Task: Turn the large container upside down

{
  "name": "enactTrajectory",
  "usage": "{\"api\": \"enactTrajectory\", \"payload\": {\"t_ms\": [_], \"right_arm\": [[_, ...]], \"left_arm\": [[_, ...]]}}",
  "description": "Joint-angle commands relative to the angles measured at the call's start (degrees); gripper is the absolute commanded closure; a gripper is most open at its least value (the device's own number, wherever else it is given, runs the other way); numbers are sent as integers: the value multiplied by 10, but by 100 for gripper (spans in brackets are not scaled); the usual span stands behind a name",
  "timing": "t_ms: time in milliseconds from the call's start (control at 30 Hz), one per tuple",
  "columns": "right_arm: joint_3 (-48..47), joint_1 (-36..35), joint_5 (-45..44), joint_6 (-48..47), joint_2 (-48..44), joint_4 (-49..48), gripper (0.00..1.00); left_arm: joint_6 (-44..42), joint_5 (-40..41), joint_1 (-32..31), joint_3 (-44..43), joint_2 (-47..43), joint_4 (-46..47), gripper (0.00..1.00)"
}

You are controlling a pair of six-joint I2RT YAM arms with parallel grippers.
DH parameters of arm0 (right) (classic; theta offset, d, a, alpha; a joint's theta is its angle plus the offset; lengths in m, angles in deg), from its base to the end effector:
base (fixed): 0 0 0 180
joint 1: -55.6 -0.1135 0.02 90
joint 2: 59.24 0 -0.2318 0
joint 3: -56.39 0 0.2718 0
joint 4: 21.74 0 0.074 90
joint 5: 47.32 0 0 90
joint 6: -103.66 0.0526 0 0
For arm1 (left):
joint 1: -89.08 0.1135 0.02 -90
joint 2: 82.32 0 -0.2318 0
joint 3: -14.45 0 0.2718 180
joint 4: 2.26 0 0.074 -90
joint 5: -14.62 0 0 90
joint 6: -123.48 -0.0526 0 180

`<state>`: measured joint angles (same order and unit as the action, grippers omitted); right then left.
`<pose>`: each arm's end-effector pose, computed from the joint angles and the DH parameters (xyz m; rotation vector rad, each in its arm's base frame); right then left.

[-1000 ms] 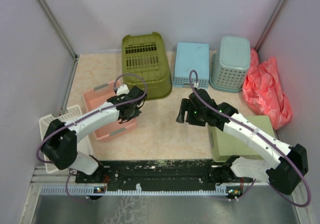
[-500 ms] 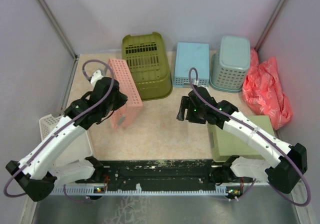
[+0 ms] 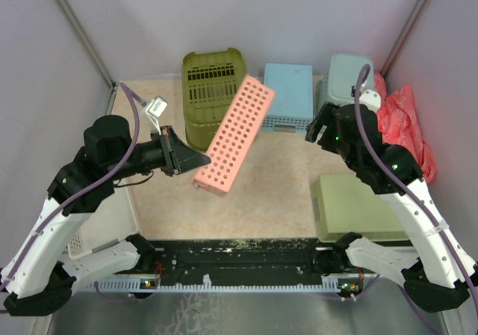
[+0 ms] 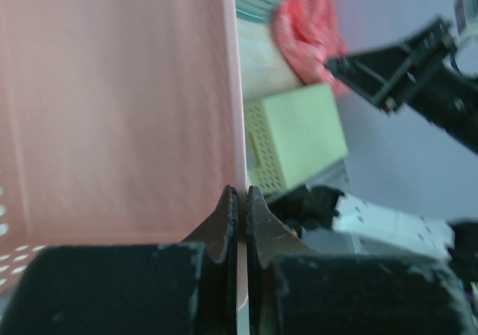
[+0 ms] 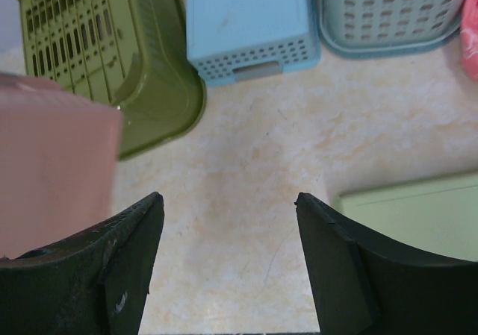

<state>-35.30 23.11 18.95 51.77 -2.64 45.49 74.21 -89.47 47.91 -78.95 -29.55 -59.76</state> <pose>0.1954 0.0994 0.3983 0.3432 2.0658 0.3077 0.1464 -0.1450 0.4388 0.1942 2.0328 -1.1784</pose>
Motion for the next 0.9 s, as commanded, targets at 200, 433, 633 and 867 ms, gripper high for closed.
{"api": "enactTrajectory", "payload": {"t_ms": [200,433,633,867], "right_arm": [[-76,2,-94,-29,-22,34,28],[-70,2,-95,-13,-38,59,28],[-66,2,-94,-7,-45,62,28],[-62,2,-98,-6,-48,63,28]], "left_arm": [[64,-384,-4,166,3,252,100],[248,-514,-1,304,28,500,100],[201,-544,24,321,74,439,100],[97,-559,78,317,136,330,100]]}}
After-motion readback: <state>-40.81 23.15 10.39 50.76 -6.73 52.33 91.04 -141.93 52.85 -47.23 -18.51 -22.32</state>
